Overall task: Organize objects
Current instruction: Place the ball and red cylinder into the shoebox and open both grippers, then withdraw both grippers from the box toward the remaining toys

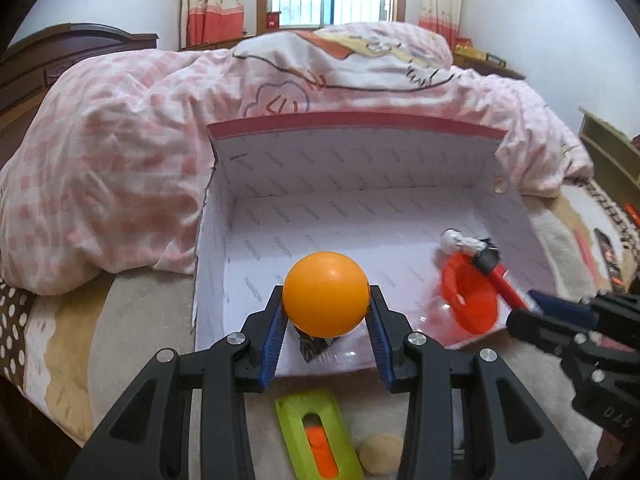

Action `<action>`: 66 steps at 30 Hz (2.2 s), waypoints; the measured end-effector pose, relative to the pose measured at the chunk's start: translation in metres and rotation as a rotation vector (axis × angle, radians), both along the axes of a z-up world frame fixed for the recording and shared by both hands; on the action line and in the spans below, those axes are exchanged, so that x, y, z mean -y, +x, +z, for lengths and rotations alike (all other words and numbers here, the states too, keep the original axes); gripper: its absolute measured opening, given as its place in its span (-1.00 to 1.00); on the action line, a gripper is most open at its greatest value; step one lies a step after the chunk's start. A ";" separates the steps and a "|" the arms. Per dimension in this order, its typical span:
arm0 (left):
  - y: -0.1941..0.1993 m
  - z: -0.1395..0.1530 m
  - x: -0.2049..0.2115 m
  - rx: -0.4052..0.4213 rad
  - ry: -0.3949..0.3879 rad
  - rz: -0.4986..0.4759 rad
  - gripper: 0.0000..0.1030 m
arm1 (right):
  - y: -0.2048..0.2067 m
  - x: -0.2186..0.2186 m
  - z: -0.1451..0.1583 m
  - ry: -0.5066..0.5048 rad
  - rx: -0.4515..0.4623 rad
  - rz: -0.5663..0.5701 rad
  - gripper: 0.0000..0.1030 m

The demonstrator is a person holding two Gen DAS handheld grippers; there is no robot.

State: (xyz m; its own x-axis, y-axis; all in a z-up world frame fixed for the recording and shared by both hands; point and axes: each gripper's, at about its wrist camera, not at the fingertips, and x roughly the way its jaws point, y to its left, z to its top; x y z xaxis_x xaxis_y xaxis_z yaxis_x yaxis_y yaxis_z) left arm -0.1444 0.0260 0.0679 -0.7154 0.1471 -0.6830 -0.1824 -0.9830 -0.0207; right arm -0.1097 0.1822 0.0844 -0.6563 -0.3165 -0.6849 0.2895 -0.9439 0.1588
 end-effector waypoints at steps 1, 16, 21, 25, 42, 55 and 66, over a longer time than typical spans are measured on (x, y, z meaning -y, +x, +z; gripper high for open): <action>-0.003 -0.002 -0.001 0.005 -0.001 0.003 -0.26 | -0.004 0.000 0.000 0.001 0.000 -0.008 -0.60; -0.051 -0.018 -0.008 0.068 0.004 0.052 -0.24 | -0.052 -0.007 -0.013 0.005 0.022 -0.112 -0.60; -0.055 -0.034 -0.008 0.124 -0.017 0.056 -0.06 | -0.055 -0.006 -0.018 0.026 0.017 -0.107 -0.58; -0.051 -0.035 -0.009 0.124 -0.030 0.051 -0.05 | -0.053 -0.003 -0.017 0.041 -0.001 -0.102 -0.38; 0.000 -0.014 -0.002 0.052 -0.005 0.026 -0.05 | -0.009 -0.002 0.002 0.005 -0.069 -0.098 -0.25; 0.038 0.000 0.011 0.039 0.027 0.016 -0.05 | 0.039 0.005 -0.006 -0.015 -0.062 -0.056 -0.25; 0.087 -0.009 0.023 0.038 0.026 0.017 -0.05 | 0.072 0.008 -0.020 -0.030 -0.039 -0.038 -0.25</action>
